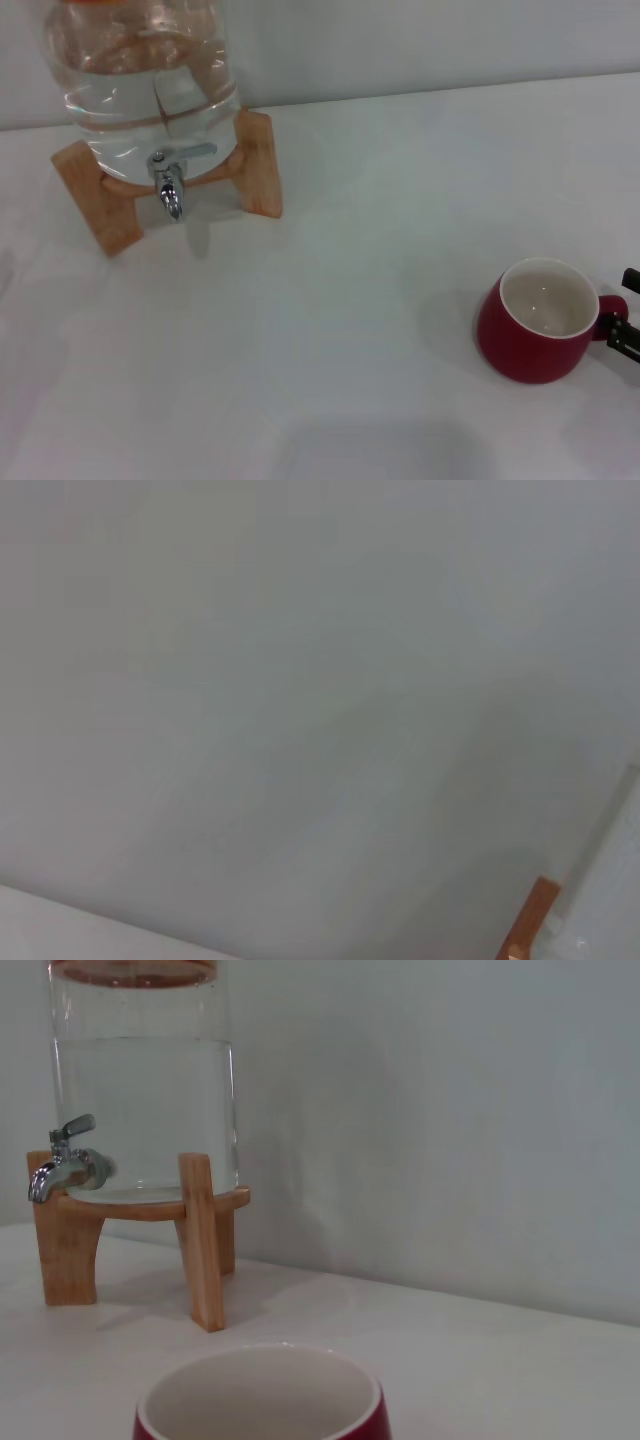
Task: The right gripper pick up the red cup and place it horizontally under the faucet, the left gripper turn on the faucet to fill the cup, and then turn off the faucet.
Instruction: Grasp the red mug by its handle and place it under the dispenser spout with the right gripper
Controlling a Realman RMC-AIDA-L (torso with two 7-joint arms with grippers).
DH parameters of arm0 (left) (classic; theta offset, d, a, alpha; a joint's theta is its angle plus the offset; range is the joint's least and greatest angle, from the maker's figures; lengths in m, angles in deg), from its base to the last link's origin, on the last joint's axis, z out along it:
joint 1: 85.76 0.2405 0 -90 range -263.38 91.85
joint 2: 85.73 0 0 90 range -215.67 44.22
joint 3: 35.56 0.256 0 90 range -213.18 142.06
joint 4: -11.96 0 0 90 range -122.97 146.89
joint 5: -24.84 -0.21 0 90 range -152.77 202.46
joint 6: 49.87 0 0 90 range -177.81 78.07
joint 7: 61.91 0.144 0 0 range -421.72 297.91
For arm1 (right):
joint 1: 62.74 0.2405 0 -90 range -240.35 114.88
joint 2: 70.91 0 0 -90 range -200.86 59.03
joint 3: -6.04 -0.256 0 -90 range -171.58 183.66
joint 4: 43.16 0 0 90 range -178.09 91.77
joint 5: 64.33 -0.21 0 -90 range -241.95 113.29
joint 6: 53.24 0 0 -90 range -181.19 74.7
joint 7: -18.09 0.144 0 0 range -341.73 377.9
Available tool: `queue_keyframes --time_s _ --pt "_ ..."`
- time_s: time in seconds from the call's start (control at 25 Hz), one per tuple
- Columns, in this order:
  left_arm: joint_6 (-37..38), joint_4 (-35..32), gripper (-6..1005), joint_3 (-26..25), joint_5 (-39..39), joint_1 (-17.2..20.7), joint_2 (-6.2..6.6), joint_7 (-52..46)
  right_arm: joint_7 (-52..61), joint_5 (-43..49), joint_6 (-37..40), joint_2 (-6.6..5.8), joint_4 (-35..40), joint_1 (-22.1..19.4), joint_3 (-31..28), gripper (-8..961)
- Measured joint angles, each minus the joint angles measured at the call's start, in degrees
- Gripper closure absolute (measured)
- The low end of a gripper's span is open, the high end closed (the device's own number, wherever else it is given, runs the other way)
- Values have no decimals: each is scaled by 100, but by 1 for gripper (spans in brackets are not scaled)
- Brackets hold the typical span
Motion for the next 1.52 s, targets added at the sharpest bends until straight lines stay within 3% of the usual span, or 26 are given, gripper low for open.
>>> queue_keyframes --time_s 0.36,0.6,0.68,0.92,1.52 --pt "-8 9 277 0 6 -13 0 0 0 -5 -14 0 -7 19 8 338" --pt "-8 22 277 0 9 -17 0 0 -1 -9 -4 0 -87 117 49 536" --pt "-8 24 277 -2 9 -12 0 0 -1 -9 -6 0 -110 146 47 726" --pt "-3 25 277 -7 9 13 0 3 -58 -9 2 0 -262 243 55 779" --pt "30 26 277 0 8 15 0 1 -646 -209 -264 -6 -573 256 6 794"
